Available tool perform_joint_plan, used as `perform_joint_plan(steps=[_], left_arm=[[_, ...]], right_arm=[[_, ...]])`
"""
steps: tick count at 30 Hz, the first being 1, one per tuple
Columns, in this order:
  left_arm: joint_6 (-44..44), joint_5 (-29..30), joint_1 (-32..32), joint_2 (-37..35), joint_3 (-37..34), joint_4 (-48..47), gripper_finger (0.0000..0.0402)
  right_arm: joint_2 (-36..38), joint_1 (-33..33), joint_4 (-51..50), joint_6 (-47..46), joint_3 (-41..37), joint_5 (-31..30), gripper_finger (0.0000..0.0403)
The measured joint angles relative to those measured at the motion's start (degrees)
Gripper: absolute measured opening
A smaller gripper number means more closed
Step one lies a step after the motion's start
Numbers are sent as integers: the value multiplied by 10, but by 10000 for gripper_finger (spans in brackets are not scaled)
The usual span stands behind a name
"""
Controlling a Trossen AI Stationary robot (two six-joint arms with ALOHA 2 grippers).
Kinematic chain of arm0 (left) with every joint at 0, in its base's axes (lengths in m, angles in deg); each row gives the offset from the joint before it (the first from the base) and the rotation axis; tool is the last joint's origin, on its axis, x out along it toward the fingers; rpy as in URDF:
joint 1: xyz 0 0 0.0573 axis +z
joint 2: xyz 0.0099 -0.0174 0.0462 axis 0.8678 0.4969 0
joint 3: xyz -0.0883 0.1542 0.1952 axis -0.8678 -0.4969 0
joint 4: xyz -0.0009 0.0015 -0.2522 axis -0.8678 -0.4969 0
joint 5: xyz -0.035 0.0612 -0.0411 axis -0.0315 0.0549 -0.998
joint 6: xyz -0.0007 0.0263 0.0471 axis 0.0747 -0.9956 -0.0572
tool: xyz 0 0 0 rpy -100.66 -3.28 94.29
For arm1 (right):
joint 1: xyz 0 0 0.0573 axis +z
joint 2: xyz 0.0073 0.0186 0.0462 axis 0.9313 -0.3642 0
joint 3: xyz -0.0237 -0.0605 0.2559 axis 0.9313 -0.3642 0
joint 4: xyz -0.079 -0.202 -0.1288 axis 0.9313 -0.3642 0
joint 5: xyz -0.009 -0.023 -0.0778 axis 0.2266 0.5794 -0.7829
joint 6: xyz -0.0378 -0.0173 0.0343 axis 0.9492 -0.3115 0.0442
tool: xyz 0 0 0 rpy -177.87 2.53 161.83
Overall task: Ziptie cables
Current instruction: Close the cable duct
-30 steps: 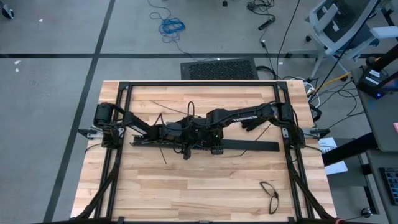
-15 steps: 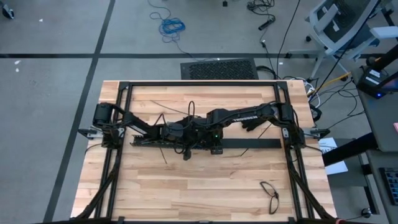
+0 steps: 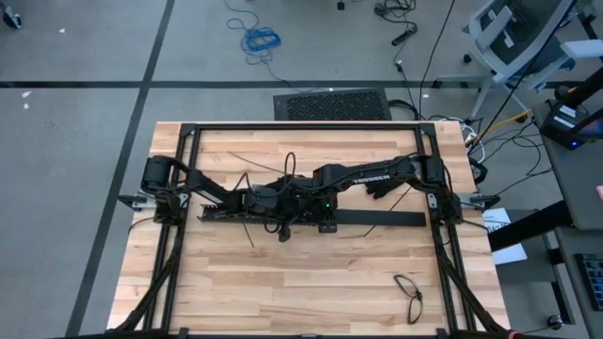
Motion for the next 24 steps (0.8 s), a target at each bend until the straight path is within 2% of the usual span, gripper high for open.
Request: perform_joint_plan(steps=[19, 24], left_arm=[[0, -8, 0, -3, -1, 13, 0], [0, -7, 0, -4, -1, 5, 12]], right_arm=[[0, 0, 2, 0, 0, 1, 256], [0, 0, 2, 0, 0, 2, 256]])
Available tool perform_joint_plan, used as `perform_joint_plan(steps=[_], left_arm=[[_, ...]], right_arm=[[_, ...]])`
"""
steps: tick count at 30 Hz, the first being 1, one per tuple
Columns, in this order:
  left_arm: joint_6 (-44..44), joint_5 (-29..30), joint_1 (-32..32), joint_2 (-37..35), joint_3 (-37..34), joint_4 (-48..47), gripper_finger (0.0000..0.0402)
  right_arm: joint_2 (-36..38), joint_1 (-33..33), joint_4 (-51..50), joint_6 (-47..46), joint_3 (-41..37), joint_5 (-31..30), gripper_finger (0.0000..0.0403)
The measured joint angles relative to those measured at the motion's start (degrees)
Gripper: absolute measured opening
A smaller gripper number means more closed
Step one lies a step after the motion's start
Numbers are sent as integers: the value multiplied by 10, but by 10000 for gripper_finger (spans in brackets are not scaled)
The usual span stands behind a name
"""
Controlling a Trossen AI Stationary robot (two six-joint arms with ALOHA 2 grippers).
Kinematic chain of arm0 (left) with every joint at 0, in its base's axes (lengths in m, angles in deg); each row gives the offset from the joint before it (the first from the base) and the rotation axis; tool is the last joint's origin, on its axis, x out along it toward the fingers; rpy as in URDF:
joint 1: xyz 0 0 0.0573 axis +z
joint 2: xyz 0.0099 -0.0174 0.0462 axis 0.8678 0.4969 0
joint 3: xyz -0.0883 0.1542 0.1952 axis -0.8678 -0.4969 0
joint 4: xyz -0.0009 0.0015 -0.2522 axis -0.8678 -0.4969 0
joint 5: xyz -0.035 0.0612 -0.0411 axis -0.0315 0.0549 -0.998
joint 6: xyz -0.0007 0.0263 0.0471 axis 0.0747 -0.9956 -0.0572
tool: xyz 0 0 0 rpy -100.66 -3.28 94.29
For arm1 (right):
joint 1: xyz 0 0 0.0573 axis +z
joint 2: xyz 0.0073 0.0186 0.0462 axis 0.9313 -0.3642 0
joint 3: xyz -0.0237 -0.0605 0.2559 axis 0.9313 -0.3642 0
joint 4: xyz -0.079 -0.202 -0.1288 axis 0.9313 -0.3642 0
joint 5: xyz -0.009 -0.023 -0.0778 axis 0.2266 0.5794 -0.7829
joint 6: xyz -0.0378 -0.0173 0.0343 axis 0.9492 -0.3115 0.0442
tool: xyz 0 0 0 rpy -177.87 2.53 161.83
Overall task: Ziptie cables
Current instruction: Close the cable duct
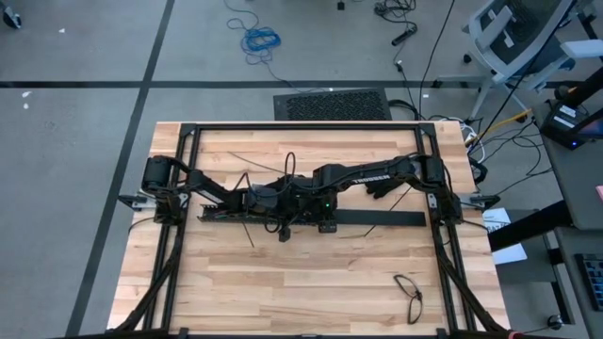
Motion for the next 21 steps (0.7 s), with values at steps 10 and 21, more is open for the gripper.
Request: perform_joint_plan(steps=[10, 21], left_arm=[[0, 0, 0, -14, 1, -40, 17], [-1, -3, 0, -22, 1, -75, 17]], right_arm=[[0, 0, 9, 0, 1, 1, 256], [0, 0, 25, 0, 1, 3, 256]])
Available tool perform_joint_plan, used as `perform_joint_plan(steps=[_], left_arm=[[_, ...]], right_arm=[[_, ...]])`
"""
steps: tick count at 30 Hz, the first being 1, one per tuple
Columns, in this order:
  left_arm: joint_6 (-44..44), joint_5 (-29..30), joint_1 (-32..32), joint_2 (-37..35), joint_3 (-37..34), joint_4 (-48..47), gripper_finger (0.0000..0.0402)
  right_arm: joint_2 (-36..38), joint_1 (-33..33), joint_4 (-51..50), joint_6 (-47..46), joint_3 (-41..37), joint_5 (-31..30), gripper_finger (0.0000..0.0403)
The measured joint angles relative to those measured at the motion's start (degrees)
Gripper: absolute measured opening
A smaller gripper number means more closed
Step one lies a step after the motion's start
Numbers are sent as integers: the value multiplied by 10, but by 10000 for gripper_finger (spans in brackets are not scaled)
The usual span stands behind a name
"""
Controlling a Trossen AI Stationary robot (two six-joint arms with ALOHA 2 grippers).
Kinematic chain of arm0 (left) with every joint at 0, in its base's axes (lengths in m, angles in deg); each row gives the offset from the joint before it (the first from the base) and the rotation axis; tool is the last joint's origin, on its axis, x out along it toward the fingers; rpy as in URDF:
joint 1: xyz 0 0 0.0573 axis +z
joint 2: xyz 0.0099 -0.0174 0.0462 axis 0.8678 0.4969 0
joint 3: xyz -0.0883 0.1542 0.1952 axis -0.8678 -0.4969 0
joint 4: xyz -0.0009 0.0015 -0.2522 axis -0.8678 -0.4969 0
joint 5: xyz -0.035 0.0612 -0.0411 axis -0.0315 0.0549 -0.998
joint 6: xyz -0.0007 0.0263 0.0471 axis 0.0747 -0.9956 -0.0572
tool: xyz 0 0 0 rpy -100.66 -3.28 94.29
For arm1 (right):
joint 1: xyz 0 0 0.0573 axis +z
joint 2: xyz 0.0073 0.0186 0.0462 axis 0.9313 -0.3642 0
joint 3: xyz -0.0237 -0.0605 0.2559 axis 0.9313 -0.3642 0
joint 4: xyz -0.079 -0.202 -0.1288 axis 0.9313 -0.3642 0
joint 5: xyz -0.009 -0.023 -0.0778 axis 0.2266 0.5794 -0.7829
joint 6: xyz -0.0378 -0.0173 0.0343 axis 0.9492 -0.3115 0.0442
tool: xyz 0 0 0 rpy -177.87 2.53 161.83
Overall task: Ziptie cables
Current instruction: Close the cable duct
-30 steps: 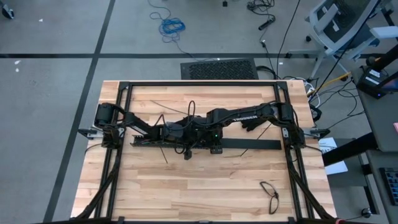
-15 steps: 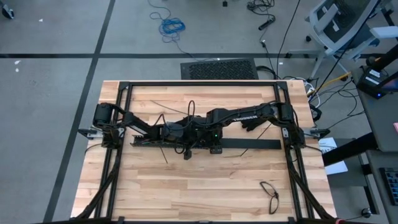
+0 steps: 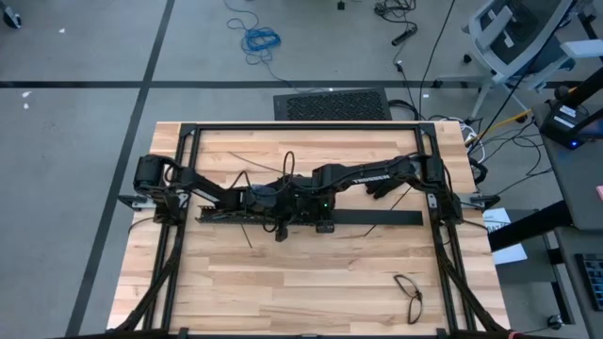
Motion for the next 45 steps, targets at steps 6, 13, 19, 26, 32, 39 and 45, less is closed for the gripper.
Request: perform_joint_plan(steps=[6, 13, 19, 26, 32, 39, 45], left_arm=[[0, 0, 0, 0, 0, -5, 18], [0, 1, 1, 0, 0, -6, 18], [0, -1, 6, 0, -1, -3, 36], [0, -2, 10, 0, -1, -3, 115], [0, -3, 10, 0, -1, 1, 176], [1, -3, 10, -6, -2, 12, 211], [0, -1, 10, -24, -2, 2, 213]], right_arm=[[0, 0, 0, 0, 0, 0, 256], [0, 0, 0, 0, 0, 0, 256], [1, 0, -2, 0, 0, -1, 256], [1, 0, -9, 0, 0, -3, 256], [1, 0, -11, 0, 0, -4, 256], [1, 0, -14, 0, 0, -4, 256], [1, 0, -13, 0, 0, -2, 256]])
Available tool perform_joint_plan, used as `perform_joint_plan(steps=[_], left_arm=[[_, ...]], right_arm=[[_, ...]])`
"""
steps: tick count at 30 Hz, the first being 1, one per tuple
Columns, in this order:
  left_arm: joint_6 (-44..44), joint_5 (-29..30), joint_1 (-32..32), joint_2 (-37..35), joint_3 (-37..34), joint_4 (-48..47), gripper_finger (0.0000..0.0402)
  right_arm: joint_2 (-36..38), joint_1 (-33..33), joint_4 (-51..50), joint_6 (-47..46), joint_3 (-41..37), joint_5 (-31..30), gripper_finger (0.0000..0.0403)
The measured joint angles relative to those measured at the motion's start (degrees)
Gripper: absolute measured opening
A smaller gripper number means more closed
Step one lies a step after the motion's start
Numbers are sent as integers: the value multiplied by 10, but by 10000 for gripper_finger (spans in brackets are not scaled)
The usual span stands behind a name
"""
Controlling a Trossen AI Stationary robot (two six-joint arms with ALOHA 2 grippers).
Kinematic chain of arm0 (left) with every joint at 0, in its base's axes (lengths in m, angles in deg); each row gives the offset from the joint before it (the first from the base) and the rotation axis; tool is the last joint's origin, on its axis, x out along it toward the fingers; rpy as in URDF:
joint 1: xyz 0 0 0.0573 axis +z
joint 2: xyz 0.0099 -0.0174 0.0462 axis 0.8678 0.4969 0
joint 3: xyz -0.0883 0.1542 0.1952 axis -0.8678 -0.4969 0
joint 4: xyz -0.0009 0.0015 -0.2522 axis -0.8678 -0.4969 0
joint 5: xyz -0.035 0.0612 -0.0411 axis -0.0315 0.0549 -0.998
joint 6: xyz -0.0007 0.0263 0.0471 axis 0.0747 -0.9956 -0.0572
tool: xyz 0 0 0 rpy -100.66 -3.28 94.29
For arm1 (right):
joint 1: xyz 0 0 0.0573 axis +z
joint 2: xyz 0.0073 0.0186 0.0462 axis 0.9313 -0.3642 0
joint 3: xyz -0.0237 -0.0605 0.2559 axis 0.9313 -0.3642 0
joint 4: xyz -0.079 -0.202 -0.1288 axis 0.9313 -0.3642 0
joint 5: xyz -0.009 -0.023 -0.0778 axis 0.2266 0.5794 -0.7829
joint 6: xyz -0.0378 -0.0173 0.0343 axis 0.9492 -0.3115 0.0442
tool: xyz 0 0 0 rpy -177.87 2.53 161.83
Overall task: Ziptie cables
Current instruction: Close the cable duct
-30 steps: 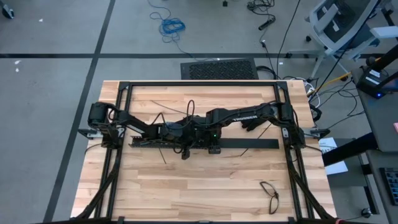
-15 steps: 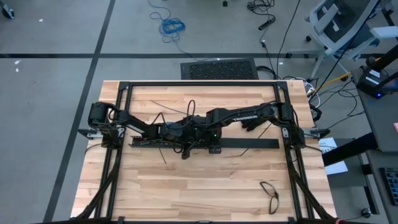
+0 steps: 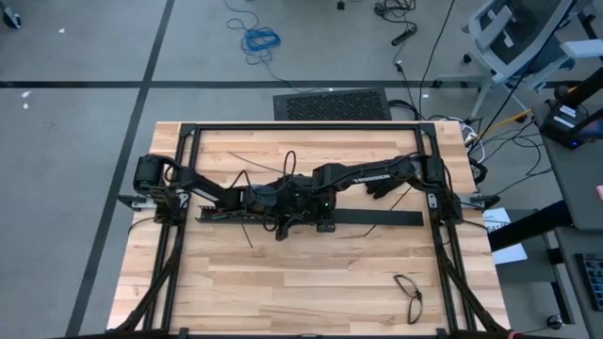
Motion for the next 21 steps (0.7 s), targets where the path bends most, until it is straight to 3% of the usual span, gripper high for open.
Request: perform_joint_plan(steps=[21], left_arm=[[-30, 27, 11, -48, 1, -95, 213]], right_arm=[[0, 1, 0, 0, 0, 3, 256]])
